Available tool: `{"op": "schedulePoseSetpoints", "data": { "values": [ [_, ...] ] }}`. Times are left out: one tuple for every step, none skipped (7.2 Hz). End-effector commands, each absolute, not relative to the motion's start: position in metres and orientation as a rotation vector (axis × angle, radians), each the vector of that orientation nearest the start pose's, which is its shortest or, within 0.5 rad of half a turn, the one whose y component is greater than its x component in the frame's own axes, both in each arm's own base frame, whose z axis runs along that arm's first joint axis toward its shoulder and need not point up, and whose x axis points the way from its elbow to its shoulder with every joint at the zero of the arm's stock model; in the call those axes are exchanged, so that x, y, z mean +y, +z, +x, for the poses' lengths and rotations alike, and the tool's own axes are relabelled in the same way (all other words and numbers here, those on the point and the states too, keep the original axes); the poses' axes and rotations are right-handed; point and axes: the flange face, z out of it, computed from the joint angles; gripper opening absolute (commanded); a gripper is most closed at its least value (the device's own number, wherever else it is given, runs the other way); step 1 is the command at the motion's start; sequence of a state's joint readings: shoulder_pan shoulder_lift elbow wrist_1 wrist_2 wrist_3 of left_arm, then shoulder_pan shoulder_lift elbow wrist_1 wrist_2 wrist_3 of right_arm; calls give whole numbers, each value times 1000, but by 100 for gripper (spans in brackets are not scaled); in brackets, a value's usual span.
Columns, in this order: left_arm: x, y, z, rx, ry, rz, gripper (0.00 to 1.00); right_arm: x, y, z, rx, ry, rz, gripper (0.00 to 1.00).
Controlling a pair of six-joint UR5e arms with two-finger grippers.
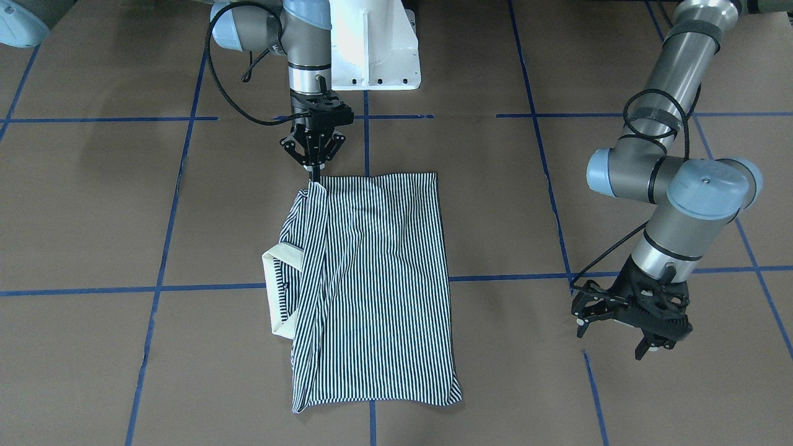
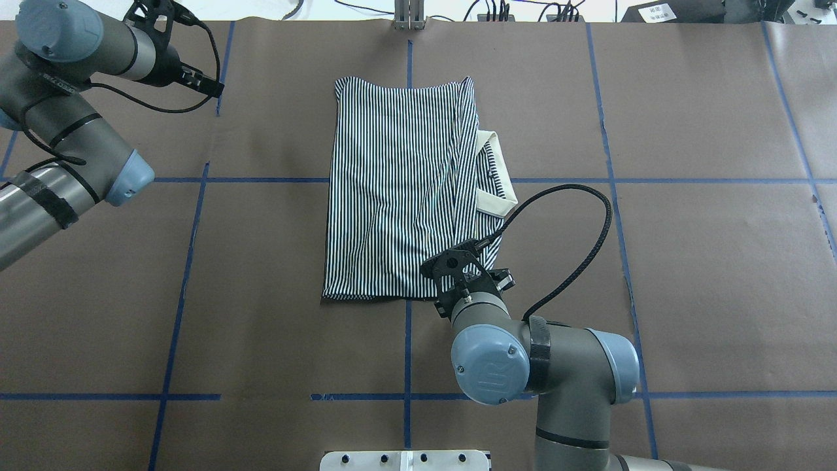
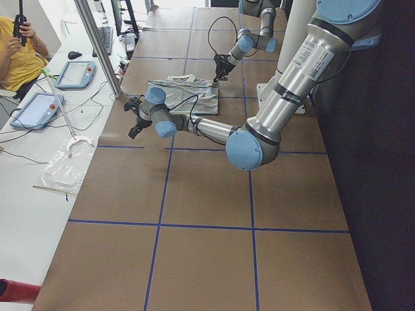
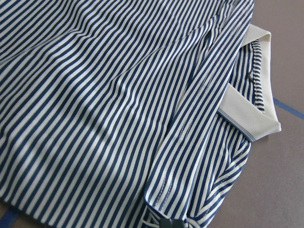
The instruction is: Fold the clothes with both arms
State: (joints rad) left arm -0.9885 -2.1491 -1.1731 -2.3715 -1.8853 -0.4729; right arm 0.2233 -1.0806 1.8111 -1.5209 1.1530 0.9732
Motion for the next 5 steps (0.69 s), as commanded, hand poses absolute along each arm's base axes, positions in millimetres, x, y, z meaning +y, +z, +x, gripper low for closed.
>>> {"op": "schedulePoseSetpoints", "data": {
  "values": [
    [-682,418,333,744,259,694,100,-307,305,-550,-541,-78,631,0],
    [-682,418,333,744,259,694,100,-296,320,-545,-550,-20,607,0],
    [-683,416,333,744,259,695,100,-281,320,-553,-568,24,605,0],
    [-683,416,333,744,259,696,100,-274,320,-556,-582,53,593,0],
    [-682,416,335,748,258,694,100,-274,320,-556,-589,73,587,0]
  ]
}}
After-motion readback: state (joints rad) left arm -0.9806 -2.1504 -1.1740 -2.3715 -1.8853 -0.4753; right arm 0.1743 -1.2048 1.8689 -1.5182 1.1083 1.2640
